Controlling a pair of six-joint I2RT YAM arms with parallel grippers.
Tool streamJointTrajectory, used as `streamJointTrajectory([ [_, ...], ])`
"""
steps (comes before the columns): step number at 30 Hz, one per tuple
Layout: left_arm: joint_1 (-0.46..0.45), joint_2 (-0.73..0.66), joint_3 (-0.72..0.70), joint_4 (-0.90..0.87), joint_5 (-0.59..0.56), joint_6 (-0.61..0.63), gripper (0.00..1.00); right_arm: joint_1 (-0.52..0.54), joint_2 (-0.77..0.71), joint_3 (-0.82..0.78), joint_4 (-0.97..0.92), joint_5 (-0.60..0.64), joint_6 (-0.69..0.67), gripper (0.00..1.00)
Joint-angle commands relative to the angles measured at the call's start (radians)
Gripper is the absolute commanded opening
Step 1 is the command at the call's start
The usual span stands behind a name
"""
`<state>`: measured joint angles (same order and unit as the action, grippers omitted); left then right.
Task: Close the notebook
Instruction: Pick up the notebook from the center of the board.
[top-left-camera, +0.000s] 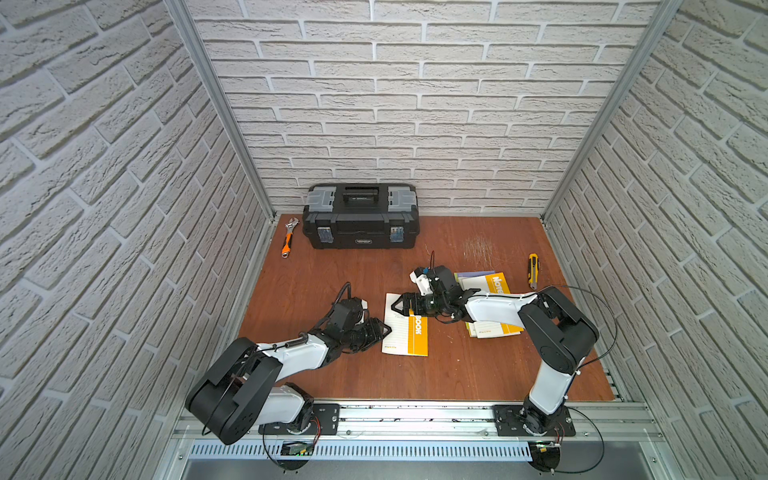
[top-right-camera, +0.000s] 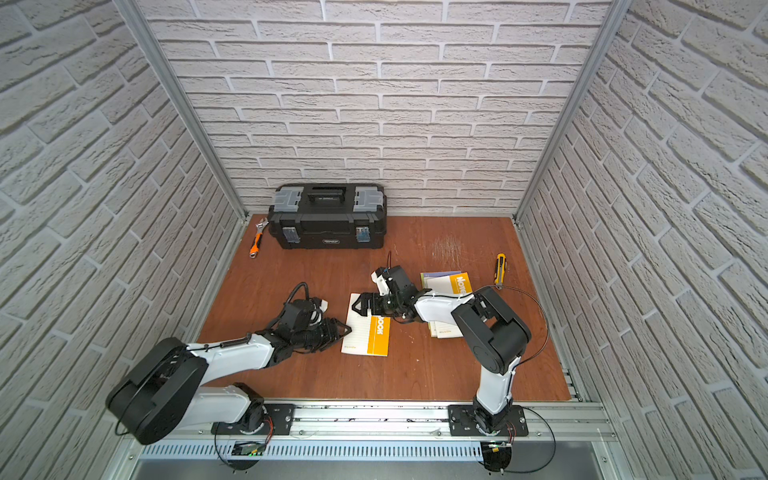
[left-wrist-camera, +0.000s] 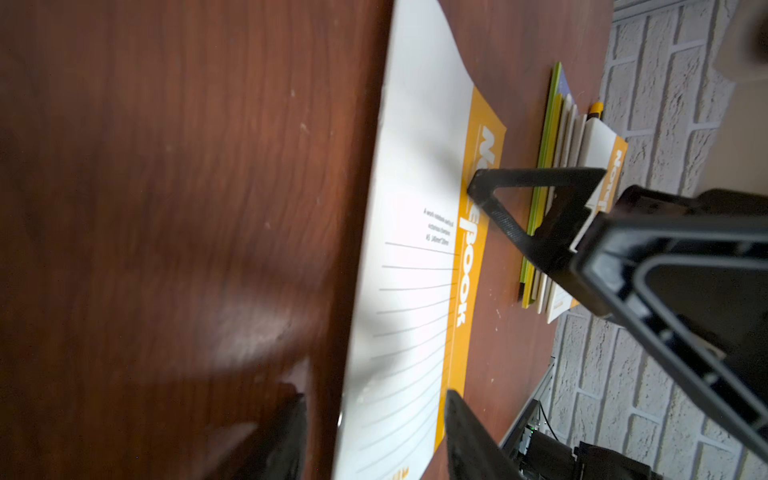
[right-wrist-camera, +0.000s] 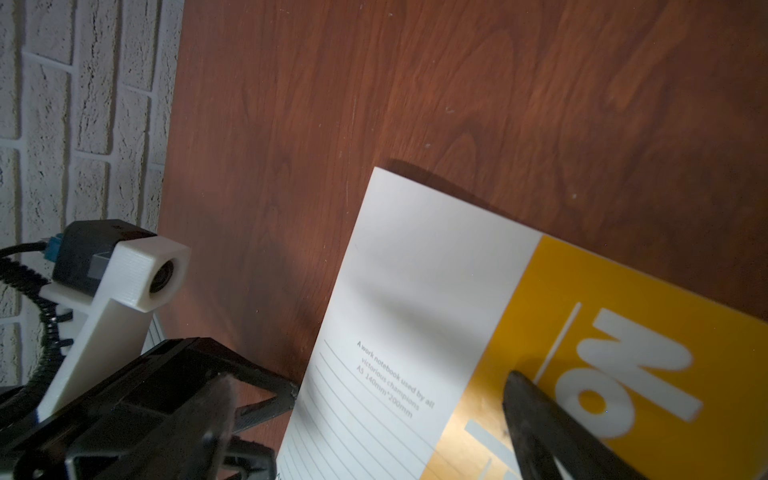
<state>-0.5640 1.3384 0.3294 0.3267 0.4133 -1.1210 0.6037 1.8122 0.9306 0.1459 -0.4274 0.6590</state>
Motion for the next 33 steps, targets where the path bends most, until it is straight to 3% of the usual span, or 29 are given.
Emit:
streamJointTrajectory([
  [1,0.006,0.039,-0.022,0.106,-0.002,-0.005,0.50,-0.007,0.004,-0.012,0.034,-0.013,0.000,1.00],
  [7,0.005,0.092,-0.056,0.250,0.034,-0.043,0.48,-0.012,0.005,-0.015,0.037,-0.014,0.002,1.00],
  [14,-0.003,0.282,-0.095,0.614,0.134,-0.120,0.47,-0.012,0.012,-0.009,0.041,-0.022,0.005,1.00],
  [19,-0.025,0.389,-0.080,0.780,0.153,-0.157,0.31,-0.016,0.009,-0.006,0.026,-0.022,-0.005,1.00],
  [24,-0.050,0.372,-0.036,0.688,0.130,-0.115,0.08,-0.025,0.000,-0.004,0.019,-0.024,-0.011,1.00],
  [30,-0.068,0.196,0.016,0.353,0.052,0.015,0.00,-0.031,-0.035,0.008,0.001,-0.030,-0.017,1.00],
  [33,-0.086,0.094,0.060,0.131,-0.040,0.086,0.00,-0.034,-0.069,0.015,-0.013,-0.030,-0.019,1.00],
])
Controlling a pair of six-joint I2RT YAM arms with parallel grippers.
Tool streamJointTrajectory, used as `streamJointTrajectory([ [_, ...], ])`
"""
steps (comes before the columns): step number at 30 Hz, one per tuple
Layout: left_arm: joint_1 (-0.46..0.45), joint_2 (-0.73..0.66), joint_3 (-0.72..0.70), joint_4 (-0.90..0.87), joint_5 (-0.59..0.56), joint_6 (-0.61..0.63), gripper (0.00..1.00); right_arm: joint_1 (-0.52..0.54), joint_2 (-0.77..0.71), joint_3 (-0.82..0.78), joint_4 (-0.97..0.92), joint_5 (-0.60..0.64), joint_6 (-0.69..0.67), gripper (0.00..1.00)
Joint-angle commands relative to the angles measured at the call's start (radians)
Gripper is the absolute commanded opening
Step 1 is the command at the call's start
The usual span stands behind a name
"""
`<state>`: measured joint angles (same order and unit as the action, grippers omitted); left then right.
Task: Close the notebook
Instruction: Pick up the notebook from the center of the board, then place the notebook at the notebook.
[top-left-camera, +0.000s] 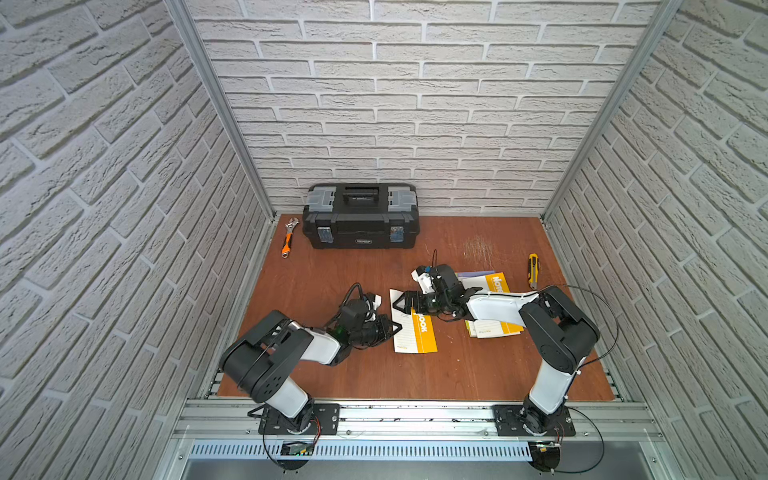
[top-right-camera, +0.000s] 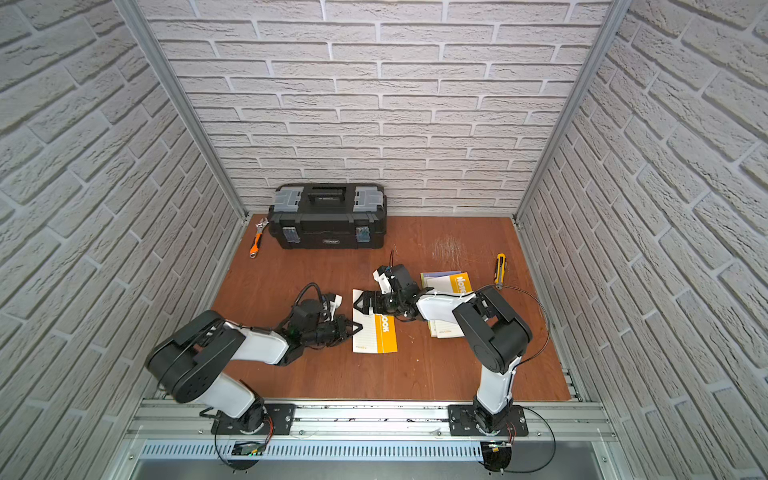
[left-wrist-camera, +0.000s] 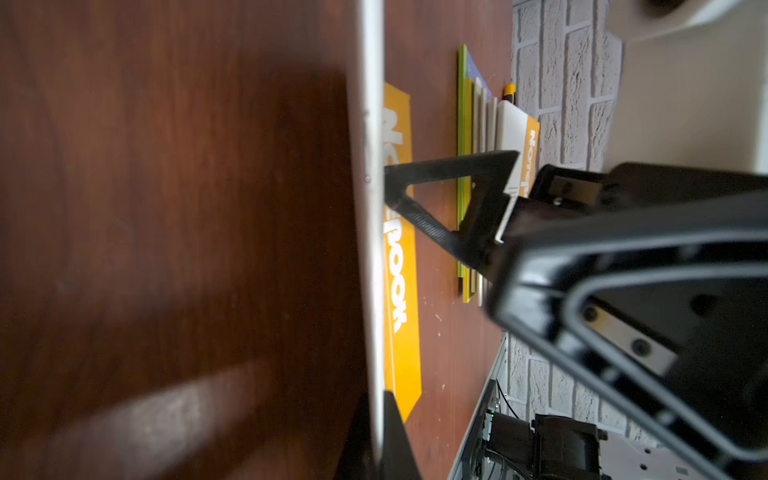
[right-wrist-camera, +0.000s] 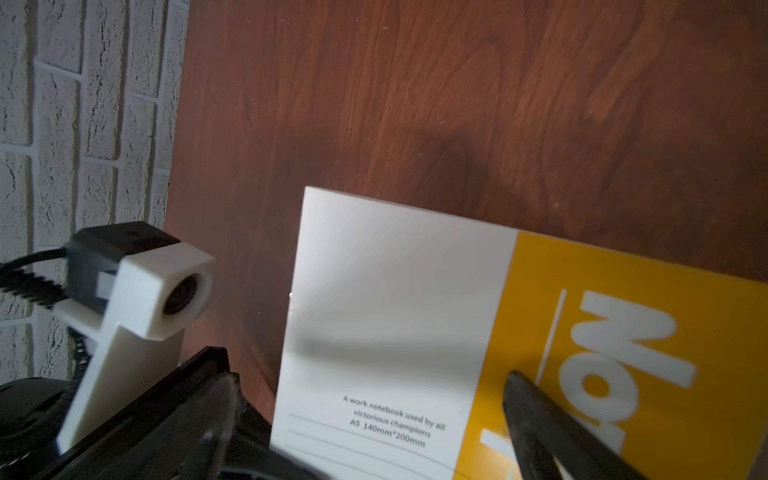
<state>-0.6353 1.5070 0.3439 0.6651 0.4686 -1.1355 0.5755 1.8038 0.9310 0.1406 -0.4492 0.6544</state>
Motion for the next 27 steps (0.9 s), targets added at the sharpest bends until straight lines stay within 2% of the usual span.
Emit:
streamJointTrajectory([
  [1,-0.029,-0.105,0.067,-0.300,-0.142,0.133,0.00,-0.006,-0.072,0.017,-0.015,-0.007,-0.016,1.00],
  [3,-0.063,-0.160,0.123,-0.484,-0.256,0.193,0.00,-0.008,-0.101,0.023,-0.034,-0.006,-0.020,1.00],
  [6,-0.079,-0.171,0.156,-0.580,-0.325,0.216,0.00,-0.013,-0.149,0.029,-0.067,-0.002,-0.030,1.00],
  [14,-0.139,-0.173,0.228,-0.601,-0.385,0.214,0.00,-0.071,-0.345,0.064,-0.275,0.024,-0.101,1.00],
  [21,-0.235,-0.202,0.523,-0.819,-0.438,0.235,0.00,-0.212,-0.585,0.016,-0.449,0.064,-0.140,1.00],
  [27,-0.305,-0.151,0.696,-0.793,-0.443,0.203,0.00,-0.341,-0.766,-0.007,-0.608,0.154,-0.172,1.00],
])
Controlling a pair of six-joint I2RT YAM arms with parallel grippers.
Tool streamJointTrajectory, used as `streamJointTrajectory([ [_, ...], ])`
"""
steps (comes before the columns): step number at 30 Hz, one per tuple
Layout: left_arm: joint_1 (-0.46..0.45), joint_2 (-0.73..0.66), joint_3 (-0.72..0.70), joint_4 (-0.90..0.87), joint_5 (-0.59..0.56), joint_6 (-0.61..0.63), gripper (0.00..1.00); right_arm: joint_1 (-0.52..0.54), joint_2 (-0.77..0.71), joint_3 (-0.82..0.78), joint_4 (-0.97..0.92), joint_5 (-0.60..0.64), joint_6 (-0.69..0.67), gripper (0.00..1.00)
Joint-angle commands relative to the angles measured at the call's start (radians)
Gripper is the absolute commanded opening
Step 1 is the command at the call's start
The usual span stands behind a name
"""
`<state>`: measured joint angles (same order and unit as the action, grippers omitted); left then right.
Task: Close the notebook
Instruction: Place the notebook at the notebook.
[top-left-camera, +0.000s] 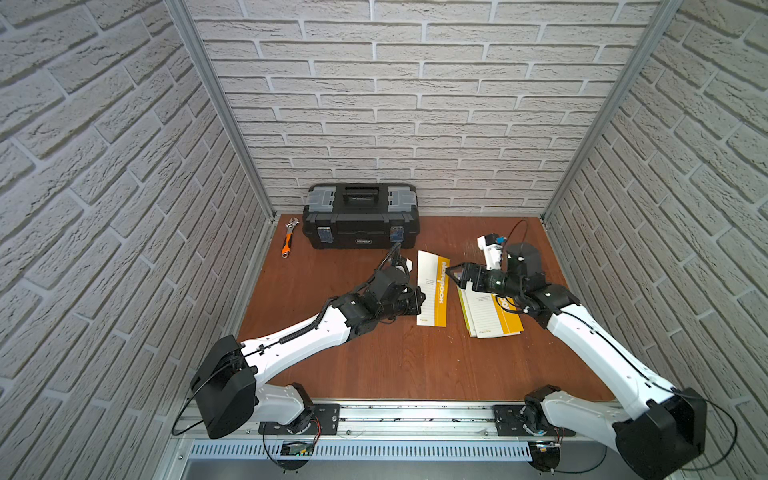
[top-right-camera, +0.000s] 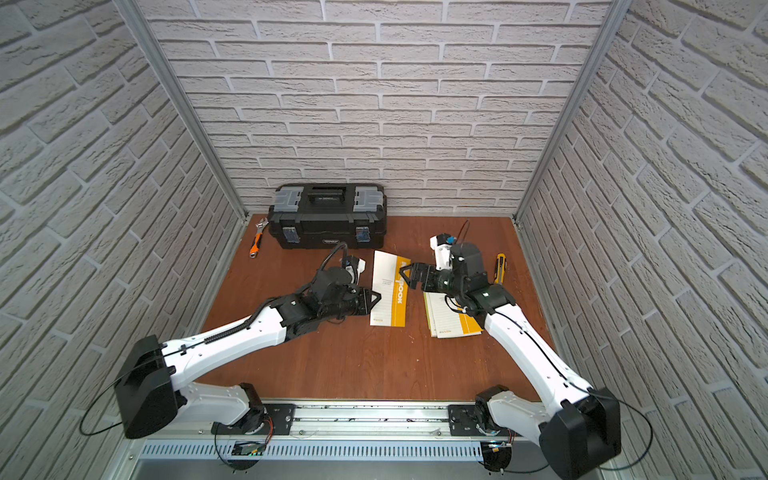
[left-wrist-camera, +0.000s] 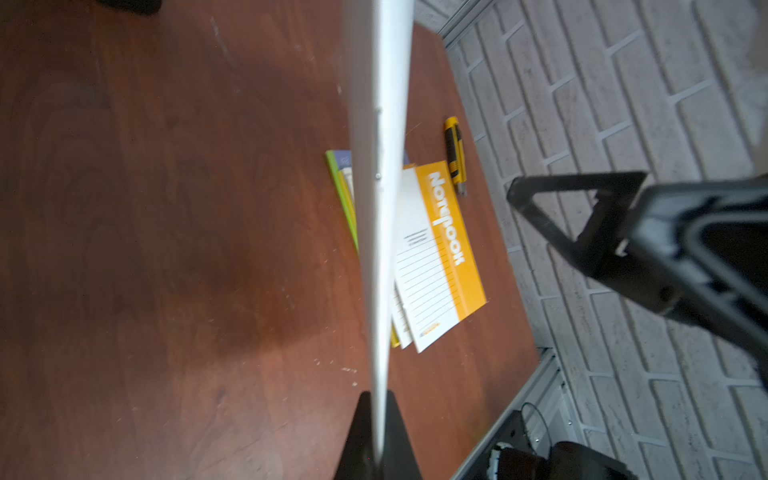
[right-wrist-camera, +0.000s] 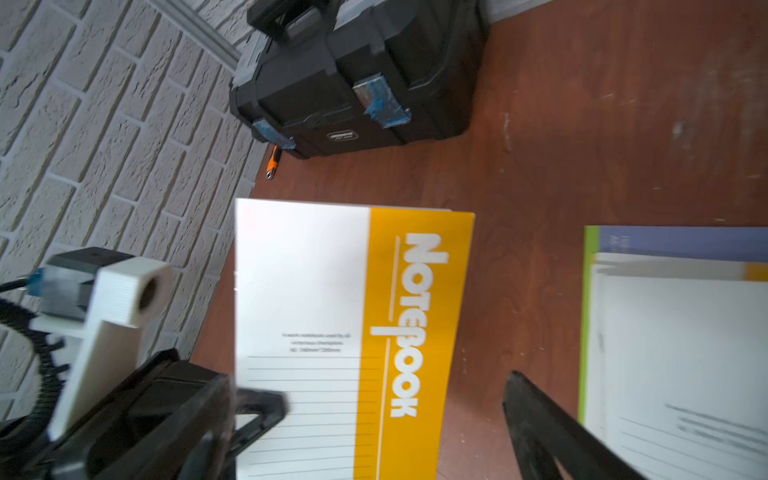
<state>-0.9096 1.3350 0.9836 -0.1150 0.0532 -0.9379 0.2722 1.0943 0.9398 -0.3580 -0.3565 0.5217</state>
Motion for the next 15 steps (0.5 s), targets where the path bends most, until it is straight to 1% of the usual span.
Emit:
streamJointTrajectory([
  [1,-0.041,0.035,0.077,0.004,-0.030,-0.001,0.00,-0.061,-0.073,-0.018,-0.127,0.065,-0.037,1.00],
  [6,-0.076,0.145,0.122,0.256,0.024,-0.110,0.00,-0.176,-0.164,-0.038,-0.148,0.043,-0.026,1.00],
  [8,-0.092,0.205,0.158,0.311,0.043,-0.135,0.00,-0.215,-0.165,-0.028,-0.164,0.020,-0.035,1.00],
  [11,-0.118,0.286,0.210,0.358,0.042,-0.150,0.00,-0.267,-0.171,-0.029,-0.156,-0.018,-0.023,1.00],
  [15,-0.135,0.363,0.219,0.488,0.045,-0.202,0.00,-0.316,-0.184,-0.044,-0.128,-0.059,-0.005,1.00],
])
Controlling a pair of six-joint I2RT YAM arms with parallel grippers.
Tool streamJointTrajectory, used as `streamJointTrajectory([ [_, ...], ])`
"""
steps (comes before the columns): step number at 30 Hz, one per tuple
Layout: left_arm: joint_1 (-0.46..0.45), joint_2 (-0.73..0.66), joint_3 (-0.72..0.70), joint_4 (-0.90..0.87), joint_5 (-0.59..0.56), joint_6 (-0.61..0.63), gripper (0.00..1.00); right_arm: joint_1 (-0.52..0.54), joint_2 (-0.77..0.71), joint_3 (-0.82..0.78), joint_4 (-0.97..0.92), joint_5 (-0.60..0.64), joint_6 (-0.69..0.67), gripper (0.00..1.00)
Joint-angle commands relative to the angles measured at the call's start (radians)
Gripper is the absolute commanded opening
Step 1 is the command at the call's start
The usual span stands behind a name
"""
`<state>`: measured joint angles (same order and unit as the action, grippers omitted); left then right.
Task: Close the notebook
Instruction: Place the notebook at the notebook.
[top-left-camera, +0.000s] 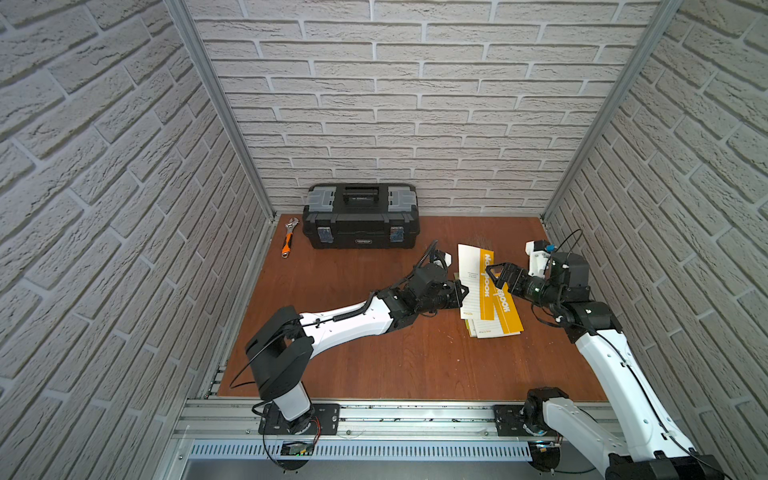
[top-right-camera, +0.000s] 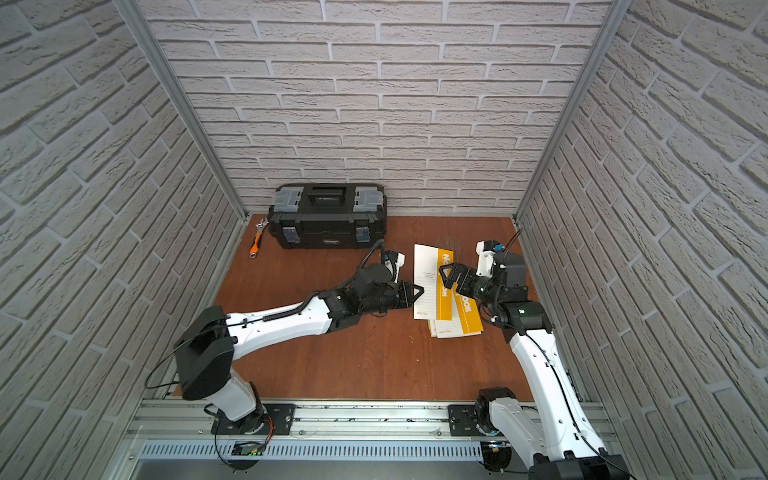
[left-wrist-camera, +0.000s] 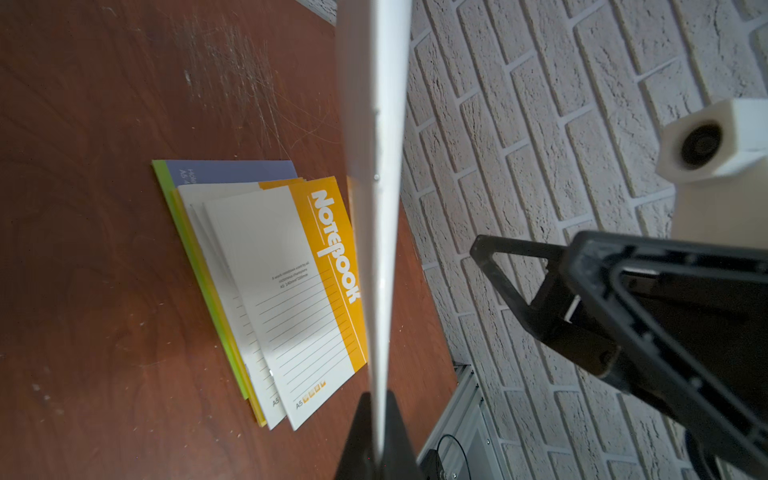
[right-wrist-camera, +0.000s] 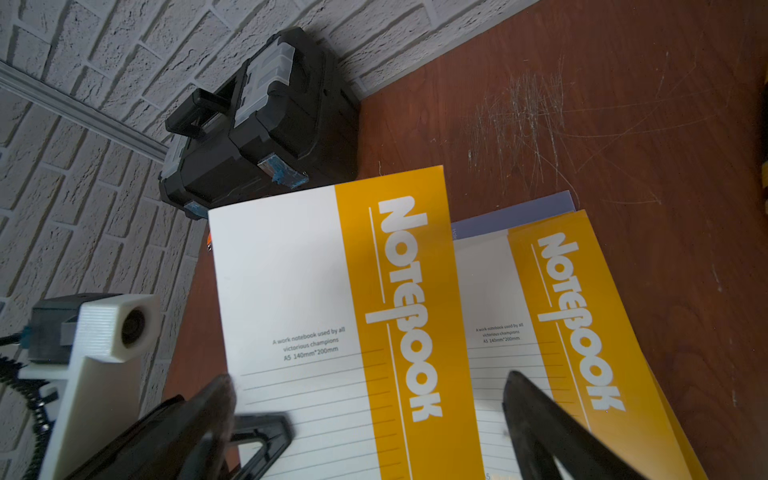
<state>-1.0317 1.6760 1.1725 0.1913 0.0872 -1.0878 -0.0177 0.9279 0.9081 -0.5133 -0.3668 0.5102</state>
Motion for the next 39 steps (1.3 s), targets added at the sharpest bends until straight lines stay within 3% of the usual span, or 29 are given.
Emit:
streamJointTrajectory([
  [1,-0.014,0.034,0.027,0.205,0.006,-0.060,0.00,-0.032,-0.015,-0.015,0.028,-0.062,0.004,1.00],
  [14,-0.033,0.205,0.013,0.549,-0.015,-0.224,0.00,-0.078,0.014,-0.068,0.116,-0.149,0.038,1.00],
  [39,-0.063,0.391,0.015,0.635,0.012,-0.389,0.00,-0.084,0.140,-0.162,0.238,-0.175,0.025,1.00],
])
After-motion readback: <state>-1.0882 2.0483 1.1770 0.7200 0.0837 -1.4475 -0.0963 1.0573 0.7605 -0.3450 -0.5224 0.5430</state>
